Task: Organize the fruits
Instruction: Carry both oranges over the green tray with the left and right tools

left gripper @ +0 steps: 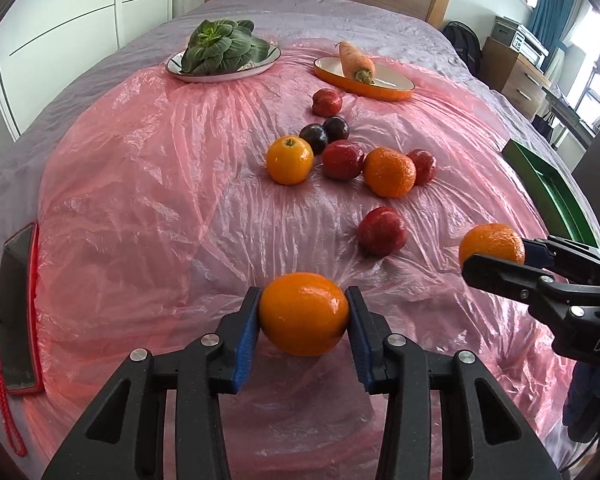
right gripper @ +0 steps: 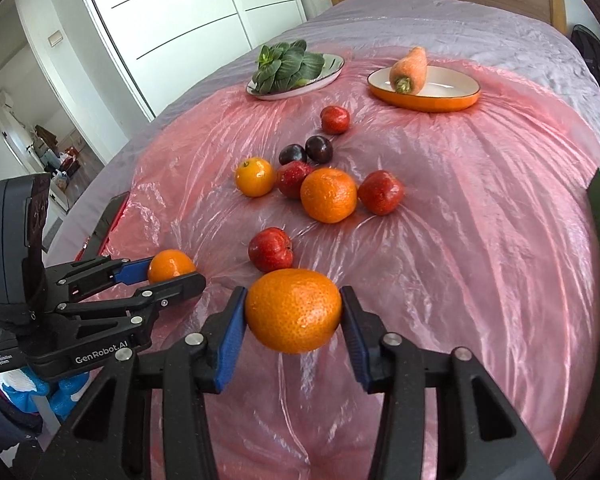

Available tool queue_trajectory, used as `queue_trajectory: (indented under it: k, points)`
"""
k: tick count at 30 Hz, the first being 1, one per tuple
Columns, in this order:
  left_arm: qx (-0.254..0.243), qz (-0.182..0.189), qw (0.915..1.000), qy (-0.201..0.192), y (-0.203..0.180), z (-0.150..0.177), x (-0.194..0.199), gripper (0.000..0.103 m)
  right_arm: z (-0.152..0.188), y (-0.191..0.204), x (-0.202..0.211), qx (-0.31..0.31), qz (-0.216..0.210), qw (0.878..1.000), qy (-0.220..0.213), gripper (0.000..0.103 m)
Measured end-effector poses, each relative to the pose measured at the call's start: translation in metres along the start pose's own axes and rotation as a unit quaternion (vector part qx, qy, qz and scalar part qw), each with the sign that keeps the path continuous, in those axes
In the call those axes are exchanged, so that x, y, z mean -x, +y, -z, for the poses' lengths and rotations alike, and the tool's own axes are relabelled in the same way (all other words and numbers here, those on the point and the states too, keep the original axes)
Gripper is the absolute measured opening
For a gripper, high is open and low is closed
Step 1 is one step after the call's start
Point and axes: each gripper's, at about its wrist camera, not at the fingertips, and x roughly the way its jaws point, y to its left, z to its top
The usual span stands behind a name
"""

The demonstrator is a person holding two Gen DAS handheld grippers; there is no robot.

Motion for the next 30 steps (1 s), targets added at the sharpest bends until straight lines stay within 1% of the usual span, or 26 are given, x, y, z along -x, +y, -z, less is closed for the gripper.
queue_trajectory:
  k: [4,8,13,18,24,28,30]
  points:
    - [-0.008,0.003,1.0000,-0.003,-0.012,0.002,0.014,0.036,0.008,-0.001,0.020,-0.010,-0.001,1.000,-0.009,0.072]
    - [-0.016,0.015,0.9998,0.001,-0.029,0.007,0.026,0.036,0.025,-0.003,0.043,-0.029,-0.001,0.999,-0.016,0.072]
    - [-0.038,0.033,0.9987,0.010,-0.060,0.020,0.040,0.036,0.052,-0.010,0.072,-0.056,0.010,0.998,-0.024,0.072]
    - [-0.057,0.061,0.9962,0.024,-0.097,0.035,0.051,0.036,0.084,-0.030,0.106,-0.092,0.033,0.995,-0.033,0.072]
    - [-0.091,0.103,0.9898,0.036,-0.156,0.043,0.062,0.036,0.122,-0.066,0.147,-0.135,0.073,0.987,-0.040,0.072]
    - [-0.120,0.137,0.9822,0.045,-0.204,0.049,0.067,0.036,0.149,-0.093,0.178,-0.161,0.108,0.980,-0.039,0.072]
    - [-0.134,0.148,0.9788,0.047,-0.225,0.051,0.069,0.036,0.160,-0.108,0.192,-0.175,0.122,0.976,-0.042,0.072]
